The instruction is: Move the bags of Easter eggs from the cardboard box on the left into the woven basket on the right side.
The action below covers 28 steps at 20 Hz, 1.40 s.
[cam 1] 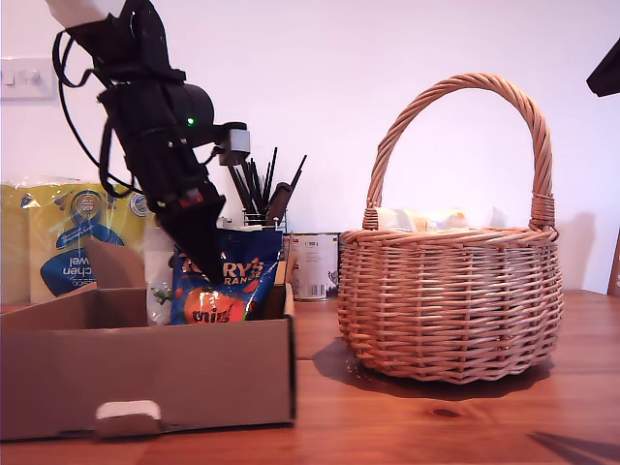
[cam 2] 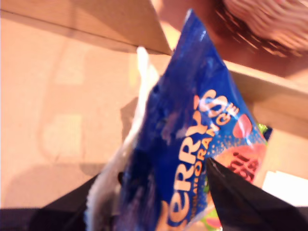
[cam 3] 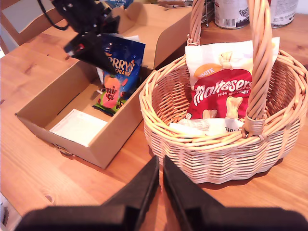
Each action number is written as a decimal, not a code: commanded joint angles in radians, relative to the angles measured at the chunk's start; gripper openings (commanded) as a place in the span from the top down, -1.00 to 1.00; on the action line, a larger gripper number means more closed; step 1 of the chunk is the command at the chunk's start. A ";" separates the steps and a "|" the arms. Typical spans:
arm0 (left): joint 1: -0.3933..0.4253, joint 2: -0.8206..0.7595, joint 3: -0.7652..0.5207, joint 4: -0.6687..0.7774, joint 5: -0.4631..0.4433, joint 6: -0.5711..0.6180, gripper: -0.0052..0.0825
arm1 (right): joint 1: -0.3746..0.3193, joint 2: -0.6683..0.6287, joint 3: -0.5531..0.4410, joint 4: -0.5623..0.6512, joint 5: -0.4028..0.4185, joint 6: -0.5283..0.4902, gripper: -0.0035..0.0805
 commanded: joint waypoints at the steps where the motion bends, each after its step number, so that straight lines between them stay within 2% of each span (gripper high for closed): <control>1: -0.003 -0.027 -0.015 -0.030 0.001 -0.028 -0.21 | 0.004 0.000 0.013 0.006 -0.002 -0.003 0.95; 5: -0.018 -0.027 -0.015 -0.094 0.006 -0.061 -0.21 | 0.004 0.000 0.013 0.005 -0.002 0.000 0.95; 9: -0.040 -0.031 -0.015 -0.116 0.079 -0.090 -0.20 | 0.004 0.000 0.013 0.005 -0.002 0.001 0.95; 17: -0.058 0.002 -0.049 -0.103 0.060 -0.110 -0.15 | 0.004 -0.002 0.013 0.003 -0.002 0.005 0.95; 21: -0.062 0.023 -0.050 -0.080 0.045 -0.114 -0.02 | 0.004 -0.002 0.013 0.003 -0.002 0.005 0.95; 23: -0.062 0.029 -0.051 -0.076 0.045 -0.115 0.15 | 0.004 -0.002 0.014 0.003 -0.002 0.005 0.95; 26: -0.063 0.029 -0.051 -0.079 0.045 -0.123 0.69 | 0.004 -0.002 0.019 0.003 -0.002 0.005 0.95; 28: -0.062 0.029 -0.051 -0.083 0.045 -0.121 0.92 | 0.004 -0.002 0.020 0.003 -0.002 0.004 0.95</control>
